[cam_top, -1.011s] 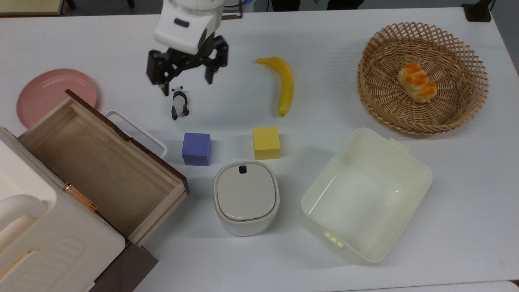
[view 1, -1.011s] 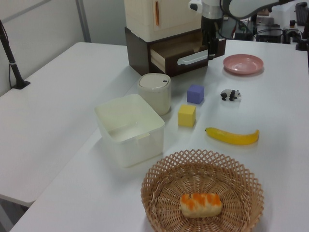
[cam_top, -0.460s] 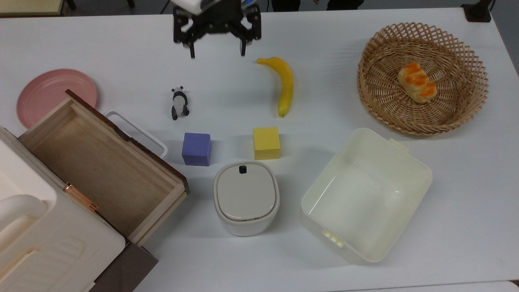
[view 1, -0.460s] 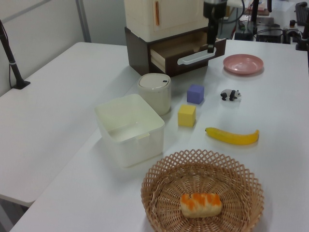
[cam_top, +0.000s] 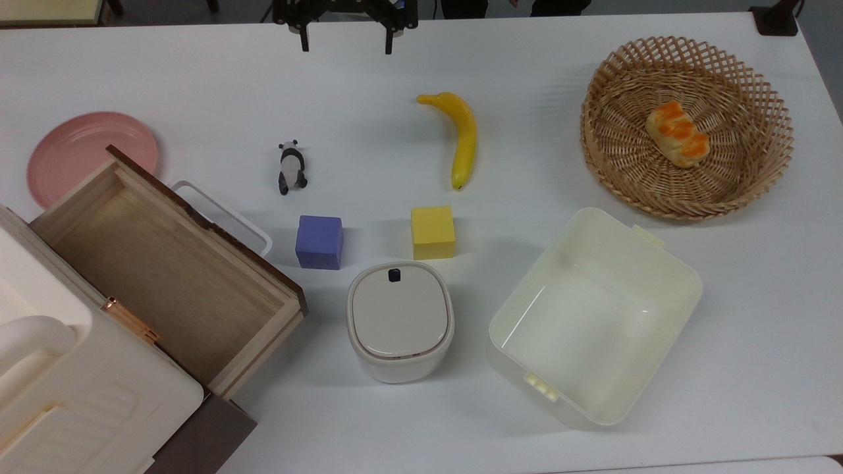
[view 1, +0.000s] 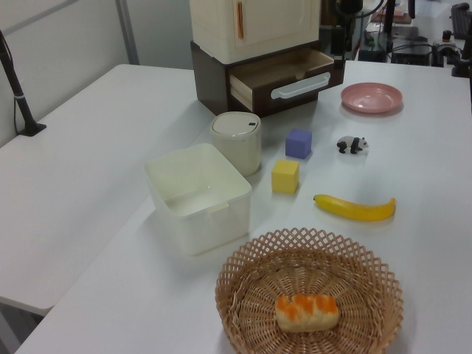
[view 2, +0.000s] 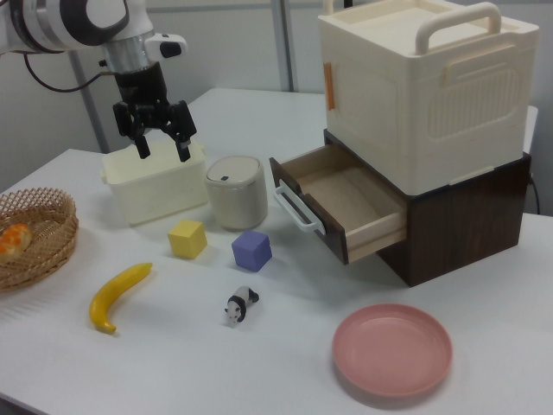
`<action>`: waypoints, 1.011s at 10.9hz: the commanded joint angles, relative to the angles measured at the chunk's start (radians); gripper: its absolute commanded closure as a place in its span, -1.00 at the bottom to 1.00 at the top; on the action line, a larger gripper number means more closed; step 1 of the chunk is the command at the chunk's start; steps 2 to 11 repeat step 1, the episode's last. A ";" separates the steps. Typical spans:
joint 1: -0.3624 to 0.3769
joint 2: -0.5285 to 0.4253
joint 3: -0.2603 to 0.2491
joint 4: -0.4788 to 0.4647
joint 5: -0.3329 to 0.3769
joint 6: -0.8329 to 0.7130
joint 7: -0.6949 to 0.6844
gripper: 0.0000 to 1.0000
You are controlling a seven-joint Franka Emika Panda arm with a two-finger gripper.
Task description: Open the drawer
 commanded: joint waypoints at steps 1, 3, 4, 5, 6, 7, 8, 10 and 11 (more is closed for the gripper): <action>0.012 -0.022 -0.026 -0.022 0.023 -0.013 0.023 -1.00; 0.012 -0.022 -0.026 -0.022 0.023 -0.013 0.023 -1.00; 0.012 -0.022 -0.026 -0.022 0.023 -0.013 0.023 -1.00; 0.012 -0.022 -0.026 -0.022 0.023 -0.013 0.023 -1.00; 0.012 -0.022 -0.026 -0.022 0.023 -0.013 0.023 -1.00; 0.012 -0.022 -0.026 -0.022 0.023 -0.013 0.023 -1.00; 0.012 -0.022 -0.026 -0.022 0.023 -0.013 0.023 -1.00; 0.012 -0.022 -0.026 -0.022 0.023 -0.013 0.023 -1.00; 0.012 -0.022 -0.026 -0.022 0.023 -0.013 0.023 -1.00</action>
